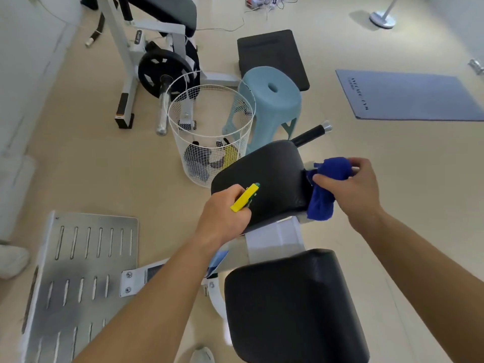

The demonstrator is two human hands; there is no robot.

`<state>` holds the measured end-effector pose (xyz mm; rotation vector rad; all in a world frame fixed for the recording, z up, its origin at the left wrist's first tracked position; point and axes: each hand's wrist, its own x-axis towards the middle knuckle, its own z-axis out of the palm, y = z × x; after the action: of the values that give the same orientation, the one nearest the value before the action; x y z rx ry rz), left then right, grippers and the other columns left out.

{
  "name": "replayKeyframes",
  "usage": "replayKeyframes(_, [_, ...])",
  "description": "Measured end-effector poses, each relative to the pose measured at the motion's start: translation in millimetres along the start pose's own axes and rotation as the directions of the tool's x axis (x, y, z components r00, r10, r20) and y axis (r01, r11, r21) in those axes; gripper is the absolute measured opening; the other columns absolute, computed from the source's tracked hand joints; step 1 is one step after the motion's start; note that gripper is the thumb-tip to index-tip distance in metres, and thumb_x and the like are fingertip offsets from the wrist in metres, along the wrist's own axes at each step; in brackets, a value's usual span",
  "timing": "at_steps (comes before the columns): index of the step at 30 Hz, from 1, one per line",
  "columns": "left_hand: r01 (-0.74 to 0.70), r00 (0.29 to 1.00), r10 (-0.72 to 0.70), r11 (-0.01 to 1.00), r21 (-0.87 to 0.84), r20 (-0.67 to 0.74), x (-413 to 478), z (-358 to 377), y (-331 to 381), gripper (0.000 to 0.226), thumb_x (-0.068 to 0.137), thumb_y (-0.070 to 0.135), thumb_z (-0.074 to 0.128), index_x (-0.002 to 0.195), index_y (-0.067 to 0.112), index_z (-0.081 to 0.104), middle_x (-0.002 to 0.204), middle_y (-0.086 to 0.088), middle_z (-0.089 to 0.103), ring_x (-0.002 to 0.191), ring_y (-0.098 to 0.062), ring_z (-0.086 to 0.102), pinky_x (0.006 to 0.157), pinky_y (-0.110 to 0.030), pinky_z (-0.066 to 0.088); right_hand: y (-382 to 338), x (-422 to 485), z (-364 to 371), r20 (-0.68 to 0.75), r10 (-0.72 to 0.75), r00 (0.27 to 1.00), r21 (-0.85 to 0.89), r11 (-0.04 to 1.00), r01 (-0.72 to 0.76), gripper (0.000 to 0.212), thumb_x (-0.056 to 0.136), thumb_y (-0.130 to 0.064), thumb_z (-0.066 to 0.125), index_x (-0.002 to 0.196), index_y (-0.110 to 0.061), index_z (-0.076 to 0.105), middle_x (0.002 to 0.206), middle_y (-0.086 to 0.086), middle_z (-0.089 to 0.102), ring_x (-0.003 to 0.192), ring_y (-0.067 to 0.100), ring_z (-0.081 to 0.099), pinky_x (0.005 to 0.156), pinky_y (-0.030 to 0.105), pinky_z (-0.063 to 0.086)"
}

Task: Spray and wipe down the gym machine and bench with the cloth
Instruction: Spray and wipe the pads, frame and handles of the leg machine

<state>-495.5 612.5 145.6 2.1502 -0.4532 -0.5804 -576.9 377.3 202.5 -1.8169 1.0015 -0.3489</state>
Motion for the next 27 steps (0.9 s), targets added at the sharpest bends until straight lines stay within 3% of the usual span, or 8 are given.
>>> replayKeyframes(4, [0.041, 0.999, -0.04, 0.999, 0.03, -0.017, 6, 3, 0, 0.02, 0.089, 0.019, 0.065, 0.074, 0.024, 0.054, 0.068, -0.001, 0.057, 0.066, -0.023, 0.054, 0.054, -0.03, 0.031, -16, -2, 10, 0.073, -0.188, 0.98, -0.029, 0.981, 0.19, 0.048, 0.075, -0.039, 0.086, 0.116, -0.028, 0.062, 0.11, -0.01, 0.066, 0.1, 0.009, 0.064, 0.086, 0.039, 0.059])
replayKeyframes(7, [0.039, 0.999, -0.038, 0.999, 0.006, -0.027, 1, 0, -6, 0.017, 0.09, 0.016, 0.065, 0.078, 0.024, 0.058, 0.07, -0.004, 0.061, 0.065, -0.023, 0.055, 0.053, -0.029, 0.035, -21, 2, 32, 0.198, -0.362, 0.911, -0.312, 0.858, 0.409, 0.053, 0.088, -0.052, 0.068, 0.134, -0.029, 0.053, 0.131, -0.003, 0.056, 0.111, 0.018, 0.058, 0.097, 0.039, 0.051])
replayKeyframes(11, [0.011, 0.999, -0.013, 0.999, -0.052, -0.03, -7, -7, -21, 0.013, 0.083, 0.01, 0.061, 0.089, 0.022, 0.064, 0.079, -0.008, 0.066, 0.073, -0.029, 0.06, 0.064, -0.046, 0.049, -2, 6, 77, 0.563, -0.298, 0.771, -0.702, 0.32, 0.636, 0.073, 0.095, -0.067, 0.037, 0.156, -0.031, 0.019, 0.164, 0.013, 0.016, 0.151, 0.038, 0.015, 0.122, 0.051, 0.018])
replayKeyframes(13, [0.012, 0.998, -0.017, 0.996, -0.086, -0.056, -10, -12, -29, 0.012, 0.08, 0.013, 0.06, 0.088, 0.02, 0.064, 0.079, -0.008, 0.066, 0.073, -0.03, 0.06, 0.067, -0.051, 0.05, 6, 1, 98, 0.672, -0.257, 0.695, -0.704, 0.073, 0.707, 0.074, 0.097, -0.069, 0.023, 0.159, -0.031, 0.009, 0.168, 0.012, 0.002, 0.154, 0.035, -0.001, 0.124, 0.053, 0.007])
replayKeyframes(16, [0.02, 0.996, -0.033, 0.99, -0.137, -0.089, -14, -20, -44, 0.011, 0.079, 0.015, 0.058, 0.085, 0.022, 0.064, 0.074, -0.006, 0.064, 0.069, -0.029, 0.057, 0.065, -0.053, 0.05, 10, -5, 131, 0.811, -0.192, 0.552, -0.581, -0.17, 0.796, 0.073, 0.098, -0.067, 0.019, 0.159, -0.028, 0.013, 0.168, 0.012, 0.002, 0.154, 0.035, -0.001, 0.124, 0.054, 0.002])
replayKeyframes(20, [0.033, 0.992, -0.048, 0.991, -0.126, -0.117, -10, -30, -61, 0.012, 0.087, 0.01, 0.061, 0.086, 0.021, 0.065, 0.07, -0.005, 0.063, 0.066, -0.028, 0.057, 0.061, -0.049, 0.051, 17, -7, 184, 0.841, -0.132, 0.525, -0.541, -0.215, 0.813, 0.069, 0.098, -0.066, 0.025, 0.155, -0.028, 0.031, 0.167, 0.011, 0.012, 0.153, 0.037, 0.007, 0.123, 0.055, 0.004])
replayKeyframes(24, [0.026, 0.992, -0.037, 0.996, -0.088, -0.119, -5, -40, -68, 0.022, 0.086, 0.006, 0.06, 0.085, 0.027, 0.065, 0.066, 0.002, 0.061, 0.062, -0.017, 0.054, 0.052, -0.022, 0.043, 30, -20, 191, 0.9, -0.085, 0.428, -0.435, -0.227, 0.871, 0.057, 0.099, -0.056, 0.04, 0.15, -0.03, 0.039, 0.166, 0.008, 0.018, 0.152, 0.037, 0.012, 0.123, 0.056, 0.007])
replayKeyframes(27, [0.04, 0.993, -0.048, 0.996, -0.082, -0.106, -4, -42, -71, 0.017, 0.089, 0.008, 0.062, 0.089, 0.024, 0.065, 0.07, 0.0, 0.063, 0.066, -0.019, 0.057, 0.057, -0.029, 0.048, 25, -23, 144, 0.897, -0.112, 0.427, -0.441, -0.194, 0.876, 0.058, 0.098, -0.044, 0.053, 0.152, -0.035, 0.033, 0.167, 0.003, 0.017, 0.154, 0.032, 0.009, 0.124, 0.053, 0.006])
